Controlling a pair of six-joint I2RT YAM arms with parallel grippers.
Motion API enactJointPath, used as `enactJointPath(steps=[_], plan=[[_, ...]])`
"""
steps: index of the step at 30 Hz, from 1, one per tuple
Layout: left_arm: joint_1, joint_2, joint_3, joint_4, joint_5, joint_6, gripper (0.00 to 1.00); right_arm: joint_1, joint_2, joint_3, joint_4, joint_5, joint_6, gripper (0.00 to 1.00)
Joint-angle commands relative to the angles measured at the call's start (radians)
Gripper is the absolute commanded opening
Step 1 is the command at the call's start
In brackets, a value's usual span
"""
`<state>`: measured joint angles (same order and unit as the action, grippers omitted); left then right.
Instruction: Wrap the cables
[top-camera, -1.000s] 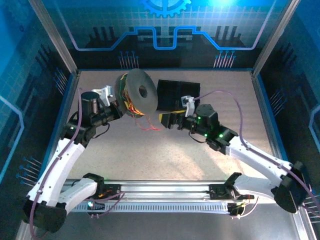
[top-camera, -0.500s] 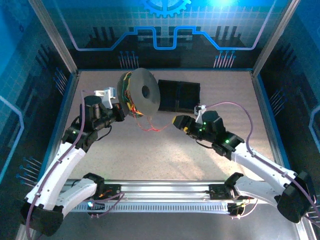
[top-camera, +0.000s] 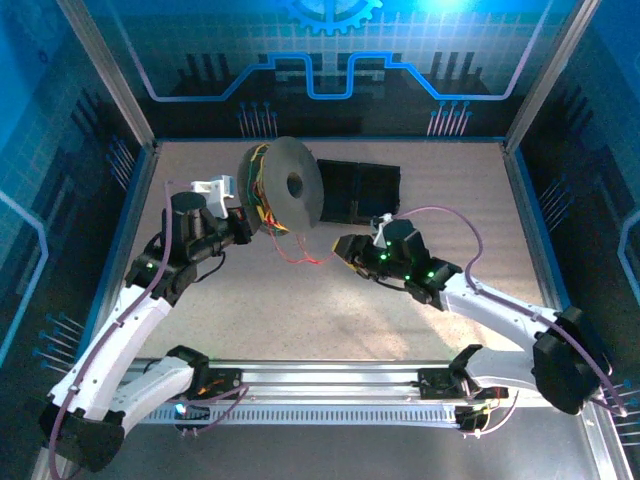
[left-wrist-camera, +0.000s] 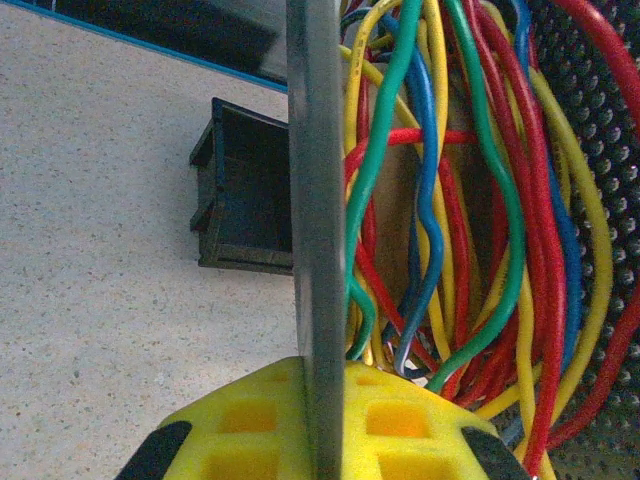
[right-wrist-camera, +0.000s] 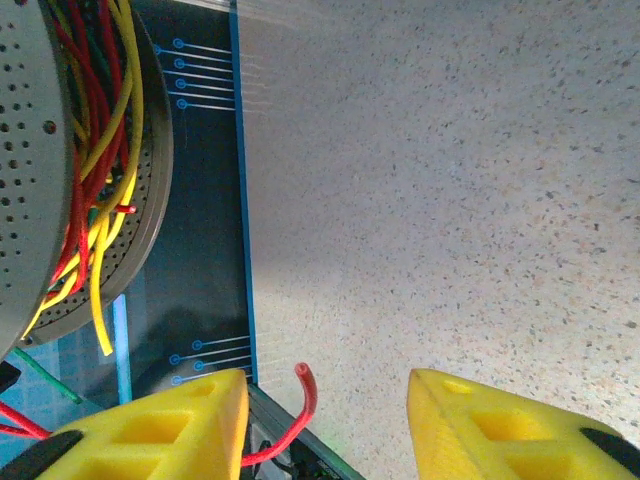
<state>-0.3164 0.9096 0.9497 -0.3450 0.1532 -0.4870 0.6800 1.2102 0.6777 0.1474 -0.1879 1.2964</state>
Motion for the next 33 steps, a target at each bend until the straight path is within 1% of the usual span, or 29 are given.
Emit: enactJointPath(steps=[1,3,4,6,7,8,9,10,13,16,19,20,22,24,27,30,33], plan=[[-0.01,-0.047,0.025,0.21,0.002,0.026,0.0,0.018,0.031,0.01,0.067,-0.01,0.038,0.45],[-0.011,-0.049,0.023,0.209,0.002,0.028,0.0,0.018,0.049,0.009,0.088,-0.016,0.049,0.38],[-0.012,-0.051,0.022,0.209,0.003,0.028,0.0,0.021,0.057,0.005,0.102,-0.02,0.054,0.33],[-0.012,-0.053,0.02,0.209,0.003,0.029,0.0,0.022,0.067,0.005,0.115,-0.024,0.062,0.29],[-0.012,-0.056,0.018,0.207,0.003,0.028,0.0,0.022,0.068,0.004,0.116,-0.025,0.061,0.25],[-0.013,-0.057,0.018,0.206,0.004,0.028,0.0,0.021,0.068,0.001,0.116,-0.023,0.06,0.16],[-0.013,-0.058,0.018,0.204,0.011,0.027,0.0,0.02,0.068,-0.002,0.116,-0.019,0.06,0.04],[-0.013,-0.059,0.017,0.205,0.027,0.017,0.0,0.015,0.07,-0.005,0.116,-0.018,0.061,0.0],[-0.013,-0.064,0.023,0.211,0.119,-0.028,0.0,-0.021,0.079,-0.018,0.116,-0.009,0.057,0.0],[-0.013,-0.045,0.067,0.138,0.224,-0.049,0.0,-0.102,0.104,-0.028,0.108,-0.01,0.028,0.0],[-0.013,-0.037,0.094,0.075,0.309,-0.041,0.0,-0.181,0.138,-0.021,0.116,-0.051,-0.005,0.0],[-0.013,-0.035,0.1,0.058,0.33,-0.036,0.0,-0.201,0.15,-0.015,0.15,-0.065,-0.011,0.0],[-0.016,-0.024,0.118,0.006,0.371,-0.015,0.0,-0.245,0.178,0.017,0.156,-0.112,-0.028,0.0],[-0.032,-0.012,0.13,-0.04,0.385,0.015,0.0,-0.282,0.197,0.046,0.171,-0.146,-0.033,0.0],[-0.069,0.011,0.148,-0.115,0.374,0.069,0.0,-0.322,0.22,0.108,0.142,-0.175,-0.066,0.0],[-0.102,0.033,0.153,-0.153,0.376,0.107,0.0,-0.359,0.245,0.172,0.129,-0.203,-0.101,0.0],[-0.127,0.061,0.159,-0.183,0.369,0.133,0.0,-0.393,0.275,0.196,0.245,-0.273,-0.116,0.0]])
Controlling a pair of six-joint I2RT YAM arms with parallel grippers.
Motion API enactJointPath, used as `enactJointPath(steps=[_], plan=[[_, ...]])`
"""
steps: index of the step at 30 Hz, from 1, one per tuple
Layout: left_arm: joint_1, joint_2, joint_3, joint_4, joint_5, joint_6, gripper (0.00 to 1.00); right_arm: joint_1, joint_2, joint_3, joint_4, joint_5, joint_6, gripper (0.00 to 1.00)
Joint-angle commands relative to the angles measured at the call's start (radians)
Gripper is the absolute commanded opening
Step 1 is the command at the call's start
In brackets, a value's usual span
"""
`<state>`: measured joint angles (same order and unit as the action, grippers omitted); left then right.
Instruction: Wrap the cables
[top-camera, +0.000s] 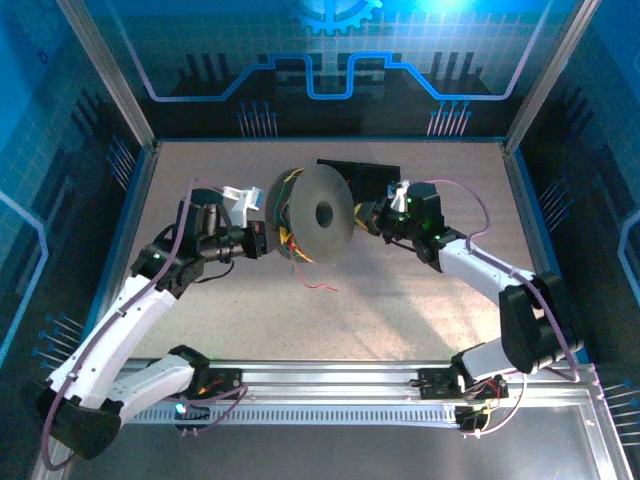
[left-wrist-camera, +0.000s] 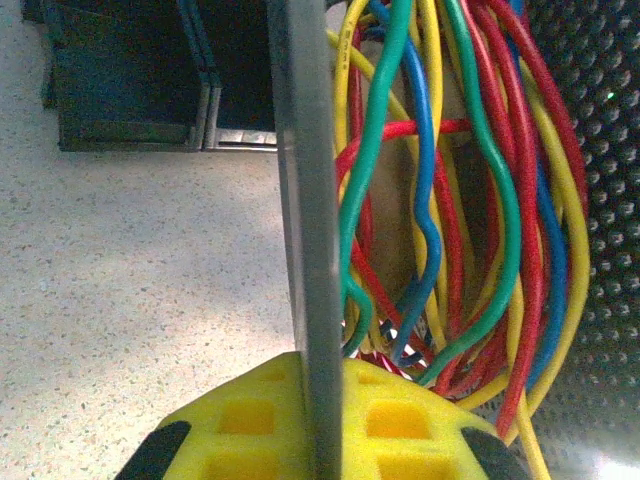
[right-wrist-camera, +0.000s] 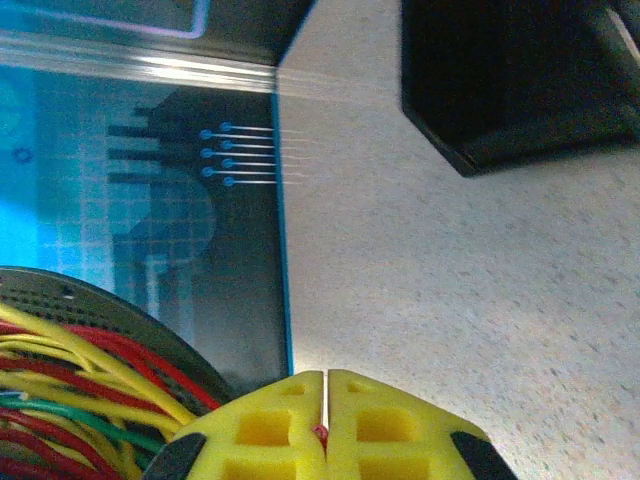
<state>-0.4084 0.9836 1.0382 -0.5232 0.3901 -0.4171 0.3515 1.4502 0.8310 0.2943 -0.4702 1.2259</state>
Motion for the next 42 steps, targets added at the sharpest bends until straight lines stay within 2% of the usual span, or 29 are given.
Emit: enactJointPath(steps=[1,7,10,14,18,20,23,29,33,37,40,42], plan=[[-0.04,-0.005,0.074,-0.012,0.133,0.07,0.0,-0.077,0.047,0.043,0.151,-0.023,-0.053,0.0],[-0.054,0.042,0.092,-0.064,0.083,0.101,0.0,-0.127,0.103,0.062,0.464,-0.201,-0.017,0.0],[-0.055,0.058,0.093,-0.086,0.025,0.103,0.0,-0.152,0.099,0.003,0.607,-0.229,0.021,0.0],[-0.055,0.067,0.089,-0.072,0.025,0.096,0.0,-0.179,0.069,-0.041,0.62,-0.236,0.0,0.0],[-0.058,0.081,0.095,-0.067,0.055,0.101,0.0,-0.183,0.091,0.001,0.682,-0.346,0.005,0.0],[-0.063,0.091,0.099,-0.069,0.067,0.109,0.0,-0.18,0.096,0.042,0.63,-0.413,-0.026,0.0],[-0.077,0.111,0.113,-0.092,0.053,0.135,0.0,-0.164,0.083,0.119,0.446,-0.51,-0.177,0.0],[-0.084,0.123,0.121,-0.091,0.058,0.148,0.0,-0.113,0.048,0.241,-0.098,-0.612,-0.602,0.0],[-0.088,0.126,0.129,-0.089,0.061,0.152,0.0,-0.091,0.042,0.32,-0.406,-0.627,-0.857,0.0],[-0.089,0.129,0.124,-0.076,0.071,0.149,0.0,-0.085,-0.02,0.268,-0.311,-0.633,-0.85,0.0],[-0.089,0.119,0.119,-0.062,0.054,0.138,0.0,-0.106,-0.031,0.269,-0.329,-0.567,-0.832,0.01],[-0.088,0.105,0.114,-0.058,0.016,0.126,0.0,-0.135,-0.04,0.26,-0.336,-0.499,-0.787,0.13]])
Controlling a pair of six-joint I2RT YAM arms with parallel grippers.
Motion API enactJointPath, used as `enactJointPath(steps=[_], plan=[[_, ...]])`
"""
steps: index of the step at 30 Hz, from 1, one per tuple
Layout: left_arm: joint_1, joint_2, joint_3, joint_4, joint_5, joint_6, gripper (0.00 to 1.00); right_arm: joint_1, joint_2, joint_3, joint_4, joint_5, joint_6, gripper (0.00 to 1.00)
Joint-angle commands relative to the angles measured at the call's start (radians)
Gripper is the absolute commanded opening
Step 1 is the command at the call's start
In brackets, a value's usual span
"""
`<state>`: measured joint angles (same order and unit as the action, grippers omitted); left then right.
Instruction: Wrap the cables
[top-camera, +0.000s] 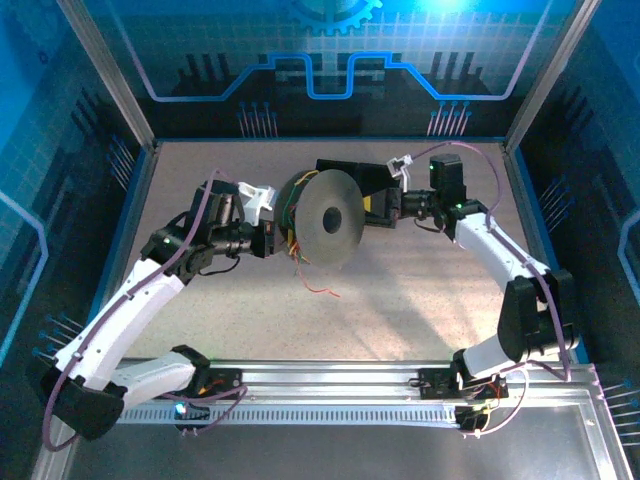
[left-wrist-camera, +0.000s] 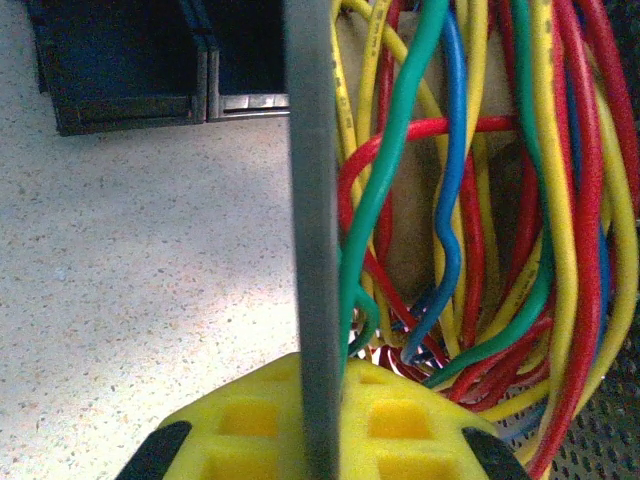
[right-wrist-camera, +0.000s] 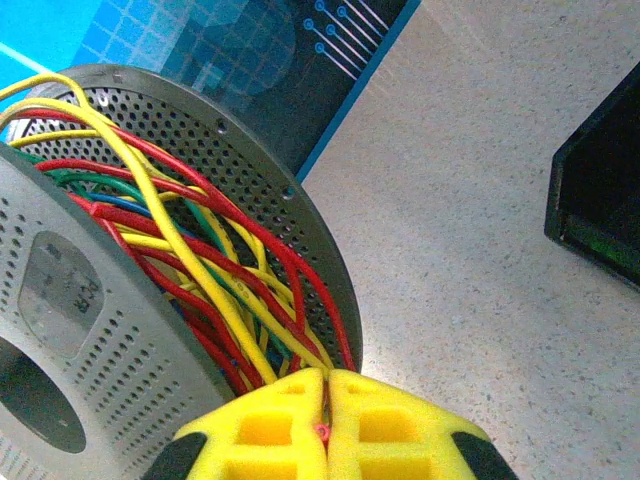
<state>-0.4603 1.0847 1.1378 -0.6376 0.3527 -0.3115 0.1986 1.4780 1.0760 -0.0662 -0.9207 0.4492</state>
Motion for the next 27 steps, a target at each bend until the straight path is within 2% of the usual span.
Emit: enactJointPath(steps=[1,2,3,5,11,16,18,20,22,24,27], plan=[[-0.036,-0.004,0.015,0.056,0.037,0.016,0.0,0.006,-0.074,0.01,0.014,-0.014,0.002,0.14],[-0.035,-0.011,0.014,0.056,0.014,0.011,0.0,-0.007,-0.08,0.007,-0.014,0.026,0.004,0.17],[-0.034,-0.021,0.012,0.058,-0.009,0.003,0.0,-0.021,-0.088,0.001,-0.04,0.076,0.017,0.25],[-0.03,-0.03,0.016,0.055,-0.043,-0.011,0.0,-0.038,-0.1,-0.005,-0.088,0.119,0.013,0.29],[-0.003,-0.068,0.013,0.072,-0.101,-0.065,0.0,-0.063,-0.173,-0.107,-0.076,0.151,0.065,0.53],[0.031,-0.14,-0.007,0.081,-0.212,-0.134,0.0,-0.054,-0.308,-0.188,-0.117,0.189,0.044,0.68],[0.041,-0.203,-0.045,0.122,-0.241,-0.17,0.0,-0.012,-0.386,-0.24,-0.105,0.189,0.023,0.72],[0.045,-0.283,-0.1,0.167,-0.28,-0.201,0.0,0.079,-0.5,-0.307,-0.047,0.217,-0.001,0.8],[0.045,-0.351,-0.149,0.196,-0.318,-0.221,0.0,0.191,-0.599,-0.36,-0.012,0.289,-0.04,0.99],[0.046,-0.406,-0.186,0.198,-0.352,-0.235,0.0,0.306,-0.677,-0.401,0.011,0.37,-0.083,1.0],[0.048,-0.46,-0.213,0.175,-0.427,-0.233,0.0,0.4,-0.712,-0.413,-0.014,0.468,-0.119,1.0]])
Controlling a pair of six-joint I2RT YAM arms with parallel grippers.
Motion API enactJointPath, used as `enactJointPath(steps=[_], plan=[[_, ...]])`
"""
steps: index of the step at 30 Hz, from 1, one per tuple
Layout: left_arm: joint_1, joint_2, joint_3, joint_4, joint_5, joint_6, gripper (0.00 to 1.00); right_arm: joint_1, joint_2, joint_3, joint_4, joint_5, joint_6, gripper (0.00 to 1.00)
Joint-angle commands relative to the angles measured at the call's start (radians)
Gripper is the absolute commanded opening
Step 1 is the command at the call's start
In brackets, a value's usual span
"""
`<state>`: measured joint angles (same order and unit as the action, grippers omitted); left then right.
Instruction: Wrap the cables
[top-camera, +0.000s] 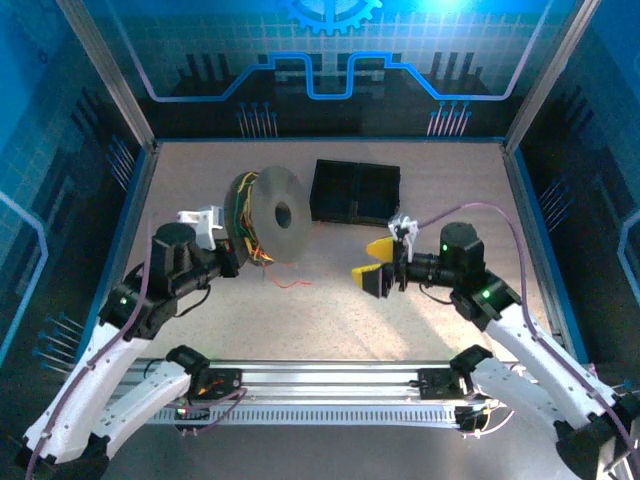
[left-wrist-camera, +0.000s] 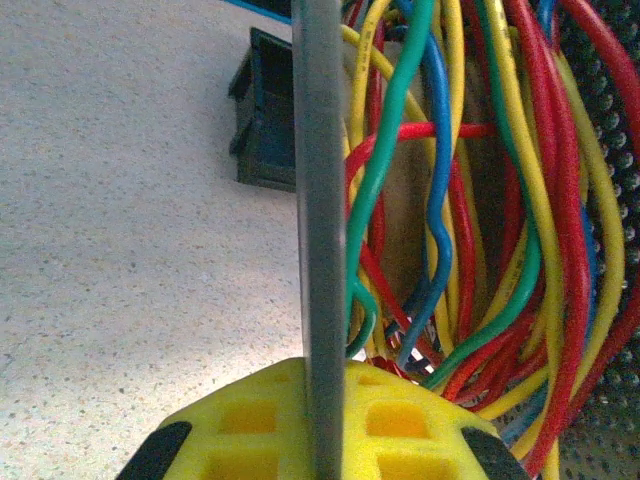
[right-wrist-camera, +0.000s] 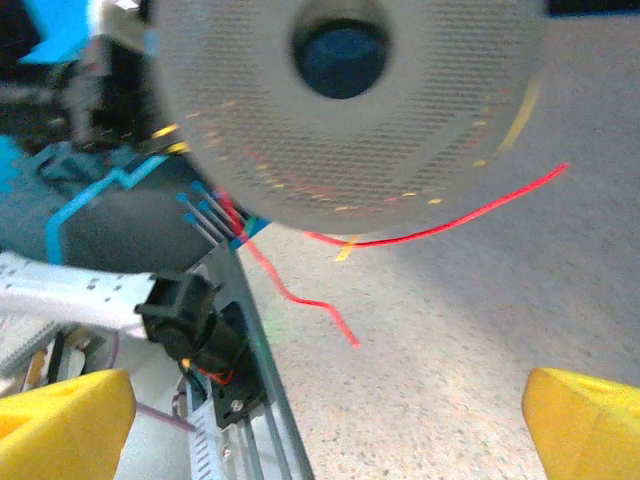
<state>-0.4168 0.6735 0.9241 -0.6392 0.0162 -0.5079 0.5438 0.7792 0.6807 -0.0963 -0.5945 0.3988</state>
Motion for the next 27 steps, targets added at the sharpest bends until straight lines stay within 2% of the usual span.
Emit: enactJointPath(steps=[1,4,7,10,12,15,18,27], plan=[[0.004,-0.056,-0.001,0.166,-0.122,-0.029,0.0,0.062,-0.012,-0.014,-0.002,0.169,-0.076,1.0],[0.004,-0.033,0.021,0.125,-0.247,0.02,0.0,0.064,-0.005,-0.013,-0.059,0.292,-0.096,1.0],[-0.012,0.053,0.053,0.108,-0.389,0.095,0.0,0.064,-0.007,-0.024,-0.108,0.456,-0.104,1.0],[-0.105,0.169,0.085,0.128,-0.614,0.201,0.0,0.062,-0.027,-0.062,-0.113,0.547,-0.105,1.0],[-0.186,0.256,0.093,0.176,-0.809,0.301,0.0,0.06,-0.057,-0.092,-0.105,0.59,-0.097,1.0],[-0.253,0.385,0.103,0.256,-0.978,0.433,0.0,0.057,-0.113,-0.133,-0.103,0.635,-0.095,1.0],[-0.284,0.502,0.11,0.307,-1.037,0.549,0.0,0.048,-0.156,-0.156,-0.116,0.652,-0.098,1.0],[-0.405,0.732,0.041,0.351,-1.047,0.777,0.0,-0.011,-0.211,-0.213,-0.141,0.693,-0.072,1.0]])
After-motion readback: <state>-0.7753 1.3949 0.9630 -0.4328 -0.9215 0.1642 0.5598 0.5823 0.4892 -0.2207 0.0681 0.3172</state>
